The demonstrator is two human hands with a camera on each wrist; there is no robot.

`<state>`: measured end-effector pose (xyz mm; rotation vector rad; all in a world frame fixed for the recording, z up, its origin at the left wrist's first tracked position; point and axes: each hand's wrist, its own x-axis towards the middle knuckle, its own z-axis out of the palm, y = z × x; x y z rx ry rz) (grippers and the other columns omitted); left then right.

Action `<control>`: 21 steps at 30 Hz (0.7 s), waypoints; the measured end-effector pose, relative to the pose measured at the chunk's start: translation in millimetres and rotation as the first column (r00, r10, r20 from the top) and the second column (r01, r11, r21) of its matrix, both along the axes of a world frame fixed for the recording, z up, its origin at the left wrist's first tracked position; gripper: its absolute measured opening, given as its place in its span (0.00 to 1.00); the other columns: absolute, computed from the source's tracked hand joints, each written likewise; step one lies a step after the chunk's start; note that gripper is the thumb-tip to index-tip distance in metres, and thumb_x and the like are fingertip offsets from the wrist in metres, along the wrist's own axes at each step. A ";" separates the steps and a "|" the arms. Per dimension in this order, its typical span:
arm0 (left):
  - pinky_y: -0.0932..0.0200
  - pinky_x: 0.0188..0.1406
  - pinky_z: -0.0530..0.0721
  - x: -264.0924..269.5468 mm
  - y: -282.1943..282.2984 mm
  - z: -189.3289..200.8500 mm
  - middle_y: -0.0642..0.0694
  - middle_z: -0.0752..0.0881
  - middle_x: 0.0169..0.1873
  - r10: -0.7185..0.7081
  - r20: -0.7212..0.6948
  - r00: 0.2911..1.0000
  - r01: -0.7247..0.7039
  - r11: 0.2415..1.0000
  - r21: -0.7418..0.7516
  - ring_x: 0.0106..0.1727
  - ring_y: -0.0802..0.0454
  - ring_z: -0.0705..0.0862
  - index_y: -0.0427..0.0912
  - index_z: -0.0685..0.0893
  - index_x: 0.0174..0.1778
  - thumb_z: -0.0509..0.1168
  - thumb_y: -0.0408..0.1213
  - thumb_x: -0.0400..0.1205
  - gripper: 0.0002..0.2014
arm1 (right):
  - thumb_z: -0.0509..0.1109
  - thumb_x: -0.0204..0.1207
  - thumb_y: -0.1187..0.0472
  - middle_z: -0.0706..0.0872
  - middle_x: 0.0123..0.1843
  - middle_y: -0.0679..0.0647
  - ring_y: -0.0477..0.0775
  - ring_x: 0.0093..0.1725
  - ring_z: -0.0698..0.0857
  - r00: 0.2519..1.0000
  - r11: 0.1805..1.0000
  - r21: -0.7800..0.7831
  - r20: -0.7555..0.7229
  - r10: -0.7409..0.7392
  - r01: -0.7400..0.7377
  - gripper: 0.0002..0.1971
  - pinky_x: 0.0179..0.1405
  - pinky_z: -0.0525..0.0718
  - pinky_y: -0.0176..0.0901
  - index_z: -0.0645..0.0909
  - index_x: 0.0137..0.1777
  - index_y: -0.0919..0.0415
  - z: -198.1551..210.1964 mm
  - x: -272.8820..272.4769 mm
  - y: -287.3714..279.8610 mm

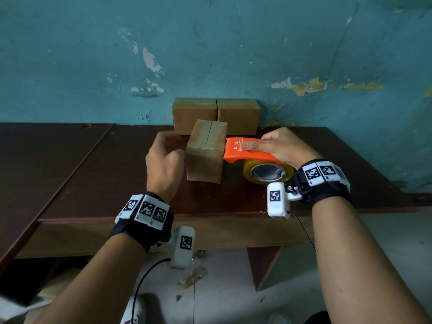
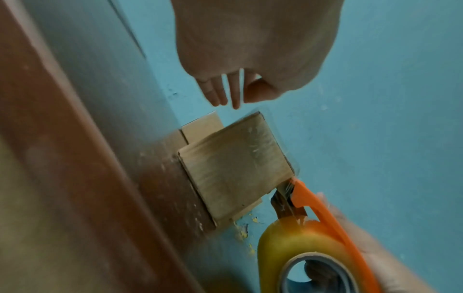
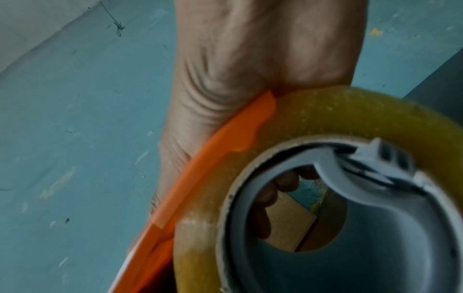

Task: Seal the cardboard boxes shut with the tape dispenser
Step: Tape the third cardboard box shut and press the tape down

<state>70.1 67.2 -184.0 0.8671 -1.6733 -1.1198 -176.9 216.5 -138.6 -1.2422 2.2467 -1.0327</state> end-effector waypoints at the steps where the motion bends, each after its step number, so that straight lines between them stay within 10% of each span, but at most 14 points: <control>1: 0.47 0.72 0.85 0.0 2.4 2.9 0.55 0.88 0.66 -0.084 -0.002 0.996 0.083 0.993 -0.083 0.70 0.55 0.84 0.50 0.85 0.71 0.65 0.30 0.78 0.25 | 0.83 0.53 0.20 0.92 0.44 0.70 0.58 0.35 0.88 1.000 1.000 -0.008 0.000 -0.001 0.001 0.47 0.44 0.82 0.51 0.91 0.45 0.70 -0.5 0.1 0.0; 6: 0.47 0.88 0.65 -4.8 0.8 -7.4 0.54 0.77 0.84 -0.179 0.325 0.929 0.314 0.845 -0.432 0.92 0.53 0.59 0.51 0.85 0.78 0.74 0.32 0.81 0.27 | 0.83 0.55 0.20 0.91 0.41 0.70 0.57 0.33 0.86 1.000 1.000 -0.023 -0.016 -0.012 0.012 0.47 0.43 0.80 0.51 0.89 0.44 0.71 -1.3 1.0 -1.6; 15: 0.32 0.73 0.86 5.3 -8.9 -17.2 0.42 0.88 0.72 0.040 0.334 0.942 0.202 0.727 -0.656 0.82 0.42 0.79 0.45 0.91 0.70 0.83 0.41 0.76 0.25 | 0.82 0.61 0.22 0.85 0.30 0.59 0.54 0.30 0.83 1.000 0.999 -0.051 -0.026 -0.015 0.013 0.46 0.39 0.75 0.49 0.87 0.41 0.74 -2.5 13.5 -15.8; 21: 0.35 0.67 0.88 17.9 -18.4 -10.5 0.40 0.79 0.83 0.139 0.406 0.903 0.165 0.761 -0.628 0.77 0.39 0.84 0.40 0.91 0.67 0.87 0.53 0.69 0.34 | 0.78 0.61 0.19 0.84 0.30 0.56 0.52 0.31 0.83 0.999 0.998 -0.048 -0.009 0.034 -0.034 0.42 0.40 0.75 0.49 0.86 0.37 0.65 -6.6 29.4 -29.6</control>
